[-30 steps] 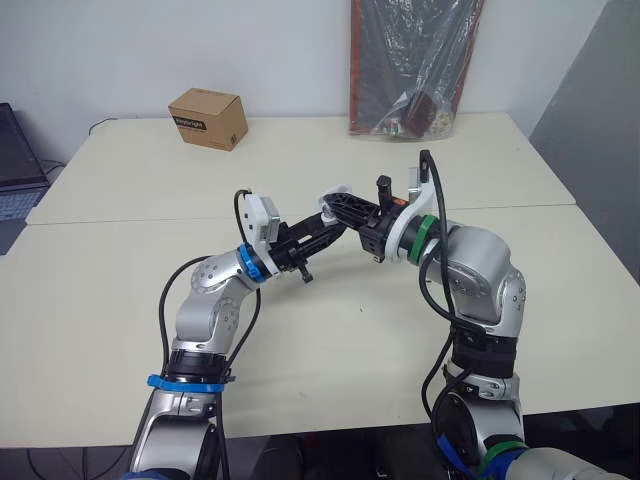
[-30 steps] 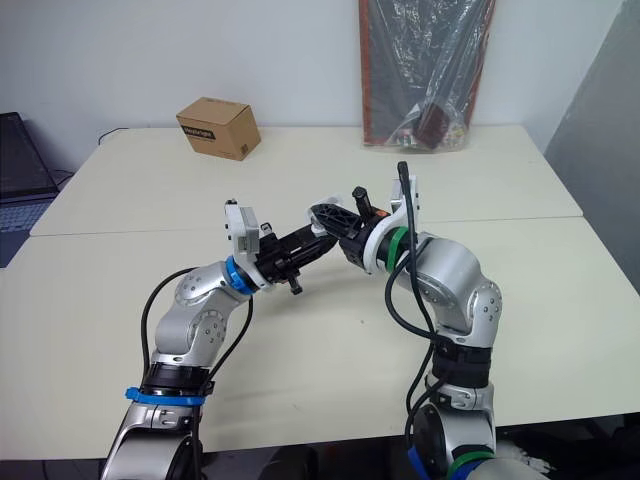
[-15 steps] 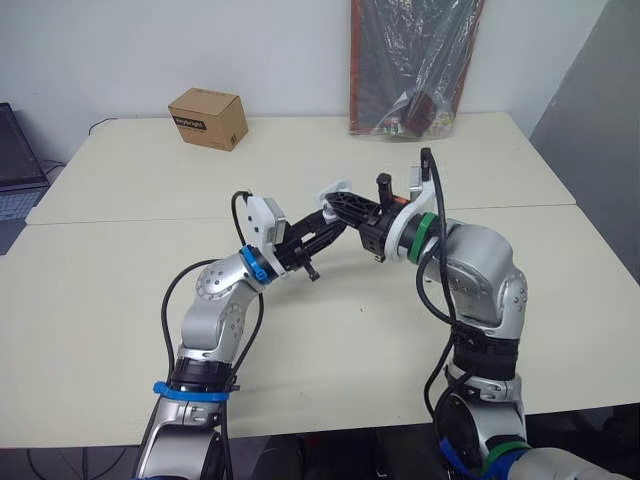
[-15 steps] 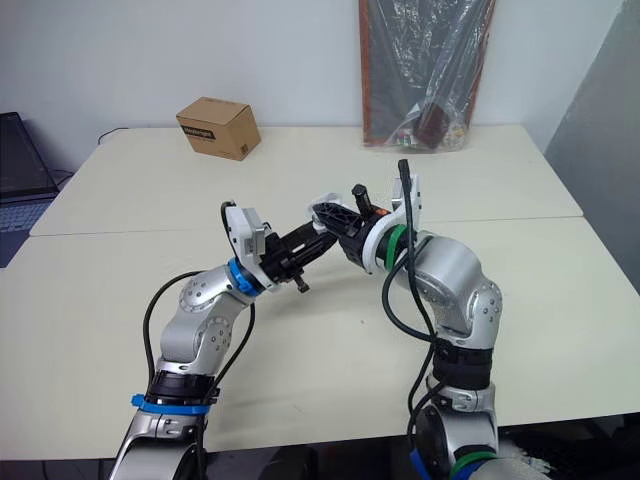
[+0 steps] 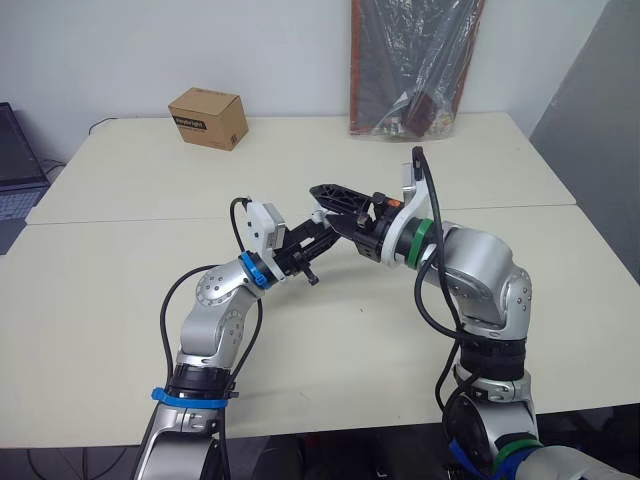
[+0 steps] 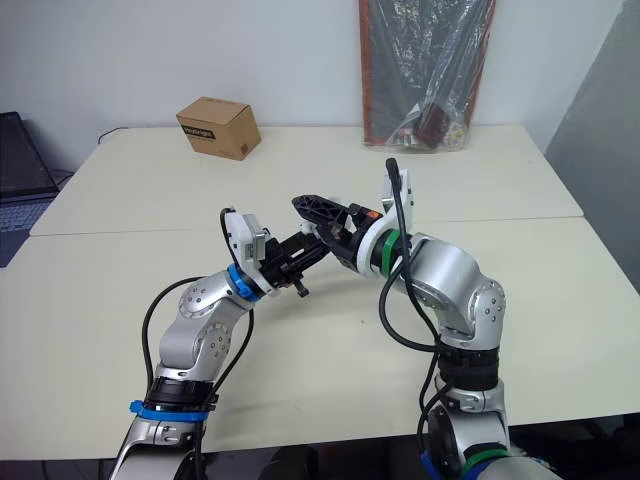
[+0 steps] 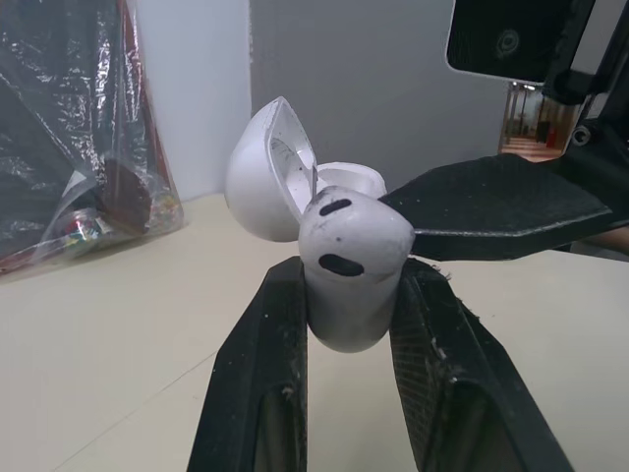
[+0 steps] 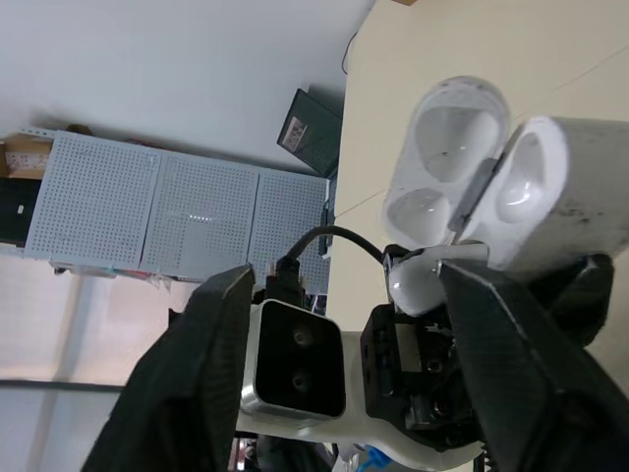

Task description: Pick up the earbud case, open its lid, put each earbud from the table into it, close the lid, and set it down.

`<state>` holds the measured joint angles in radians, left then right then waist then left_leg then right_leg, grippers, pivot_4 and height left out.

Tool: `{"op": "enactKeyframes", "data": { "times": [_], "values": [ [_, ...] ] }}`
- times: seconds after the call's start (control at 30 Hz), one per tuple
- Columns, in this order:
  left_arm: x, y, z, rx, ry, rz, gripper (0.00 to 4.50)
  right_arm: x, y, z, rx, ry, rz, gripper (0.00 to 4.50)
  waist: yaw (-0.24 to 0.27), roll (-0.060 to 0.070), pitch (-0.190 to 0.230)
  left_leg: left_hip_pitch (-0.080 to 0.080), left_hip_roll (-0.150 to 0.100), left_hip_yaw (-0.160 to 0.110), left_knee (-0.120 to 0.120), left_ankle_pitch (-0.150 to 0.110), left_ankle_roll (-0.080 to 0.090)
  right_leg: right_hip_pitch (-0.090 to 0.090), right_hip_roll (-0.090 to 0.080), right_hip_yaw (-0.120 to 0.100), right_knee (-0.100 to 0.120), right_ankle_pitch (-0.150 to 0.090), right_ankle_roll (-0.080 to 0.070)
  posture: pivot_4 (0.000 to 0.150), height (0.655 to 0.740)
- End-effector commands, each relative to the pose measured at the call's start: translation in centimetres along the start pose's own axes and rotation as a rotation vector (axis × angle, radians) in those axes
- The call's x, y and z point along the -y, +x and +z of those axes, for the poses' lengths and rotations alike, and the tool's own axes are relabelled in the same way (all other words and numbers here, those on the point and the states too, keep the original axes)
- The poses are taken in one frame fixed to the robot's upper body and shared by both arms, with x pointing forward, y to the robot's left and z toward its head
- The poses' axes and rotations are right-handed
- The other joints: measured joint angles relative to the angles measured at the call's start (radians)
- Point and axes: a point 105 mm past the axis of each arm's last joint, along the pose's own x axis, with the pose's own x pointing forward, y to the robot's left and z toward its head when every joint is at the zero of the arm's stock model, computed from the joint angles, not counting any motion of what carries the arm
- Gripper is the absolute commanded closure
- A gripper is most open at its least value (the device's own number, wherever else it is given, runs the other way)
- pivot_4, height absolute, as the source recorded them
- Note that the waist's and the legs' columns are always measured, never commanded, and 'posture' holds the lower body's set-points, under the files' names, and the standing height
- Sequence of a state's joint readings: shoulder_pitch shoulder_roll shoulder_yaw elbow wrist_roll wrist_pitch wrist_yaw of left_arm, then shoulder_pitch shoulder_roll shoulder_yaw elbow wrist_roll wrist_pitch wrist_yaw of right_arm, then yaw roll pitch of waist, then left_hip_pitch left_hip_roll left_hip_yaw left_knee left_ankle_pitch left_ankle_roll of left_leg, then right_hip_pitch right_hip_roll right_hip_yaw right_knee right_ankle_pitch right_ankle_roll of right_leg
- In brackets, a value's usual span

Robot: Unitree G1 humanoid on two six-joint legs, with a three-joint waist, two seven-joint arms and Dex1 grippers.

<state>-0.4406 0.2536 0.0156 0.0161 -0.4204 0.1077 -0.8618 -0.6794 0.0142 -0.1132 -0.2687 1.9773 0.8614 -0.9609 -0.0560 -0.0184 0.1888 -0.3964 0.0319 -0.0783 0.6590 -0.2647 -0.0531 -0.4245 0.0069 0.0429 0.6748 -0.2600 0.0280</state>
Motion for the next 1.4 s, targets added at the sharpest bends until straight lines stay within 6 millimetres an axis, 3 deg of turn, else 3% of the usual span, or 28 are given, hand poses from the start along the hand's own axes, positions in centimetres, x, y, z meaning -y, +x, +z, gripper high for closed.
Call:
{"op": "enactKeyframes", "data": {
  "times": [0.03, 0.27, 0.5, 0.6, 0.77, 0.87, 1.07, 1.23, 1.4],
  "values": [
    [0.6, 0.6, 3.3, 0.113, 0.073, -0.045, 3.65, 0.9, -0.2, 0.5, 0.019, 0.014, -0.036, 1.56, 0.0, 0.0, 0.0, 0.0, 0.0, 0.0, 0.0, 0.0, 0.0, 0.0, 0.0, 0.0, 0.0, 0.0, 0.0, 0.15, 0.74],
    [0.1, 0.1, 2.9, 0.089, 0.067, -0.027, 3.65, 0.8, -1.1, 1.2, 0.053, -0.016, -0.005, 1.56, 0.001, 0.0, 0.0, 0.0, 0.0, 0.0, 0.0, 0.0, 0.0, 0.0, 0.0, 0.0, 0.0, 0.0, 0.0, 0.15, 0.74],
    [-0.6, -0.4, 2.3, 0.032, 0.051, -0.015, 3.65, -0.9, -1.6, 0.8, 0.049, -0.069, 0.106, 1.56, 0.001, 0.0, 0.0, 0.0, 0.0, 0.0, -0.001, 0.0, 0.0, 0.0, 0.0, 0.0, -0.001, 0.0, 0.0, 0.15, 0.74],
    [-0.7, -0.7, 1.8, -0.015, 0.02, -0.039, 3.65, -0.7, -2.0, 0.9, 0.019, -0.142, 0.115, 1.56, 0.001, 0.0, 0.0, 0.0, 0.0, 0.0, -0.001, 0.0, 0.0, 0.0, 0.0, 0.0, -0.001, 0.0, 0.0, 0.15, 0.74],
    [-1.1, -1.7, 1.0, -0.127, -0.041, -0.087, 3.65, 0.4, -3.5, 0.8, -0.13, -0.431, 0.05, 1.56, 0.001, 0.002, 0.001, -0.001, 0.0, 0.0, -0.001, 0.0, 0.0, 0.0, 0.0, 0.0, -0.002, 0.0, 0.0, 0.15, 0.74],
    [-1.3, -1.8, 1.1, -0.128, -0.046, -0.094, 3.65, 0.5, -3.9, 0.6, -0.195, -0.542, 0.018, 2.18, 0.001, 0.002, 0.001, -0.001, 0.0, 0.0, -0.001, 0.0, 0.0, 0.0, 0.0, 0.0, -0.002, 0.0, 0.0, 0.15, 0.74],
    [-1.4, -1.1, 1.0, -0.135, -0.057, -0.09, 3.65, -0.7, -2.8, -0.2, -0.256, -0.723, 0.024, 4.37, 0.001, 0.002, 0.001, 0.0, 0.0, 0.001, -0.005, 0.0, 0.001, -0.001, 0.0, 0.001, -0.003, -0.001, 0.0, 0.15, 0.74],
    [-1.2, -0.9, 0.2, -0.194, -0.066, -0.101, 3.65, -0.9, -1.6, -1.5, -0.336, -0.872, 0.024, 4.44, 0.004, 0.002, 0.001, -0.001, 0.0, 0.0, -0.005, 0.0, 0.001, -0.002, 0.0, 0.0, -0.005, 0.0, 0.0, 0.15, 0.74],
    [-1.6, -0.6, -0.3, -0.228, -0.053, -0.071, 3.65, -1.4, -0.8, -2.0, -0.35, -0.9, 0.057, 4.44, 0.007, 0.002, 0.001, -0.002, 0.0, 0.0, -0.008, 0.0, 0.0, -0.002, 0.0, 0.0, -0.009, 0.002, -0.003, 0.15, 0.74]
  ]
}}
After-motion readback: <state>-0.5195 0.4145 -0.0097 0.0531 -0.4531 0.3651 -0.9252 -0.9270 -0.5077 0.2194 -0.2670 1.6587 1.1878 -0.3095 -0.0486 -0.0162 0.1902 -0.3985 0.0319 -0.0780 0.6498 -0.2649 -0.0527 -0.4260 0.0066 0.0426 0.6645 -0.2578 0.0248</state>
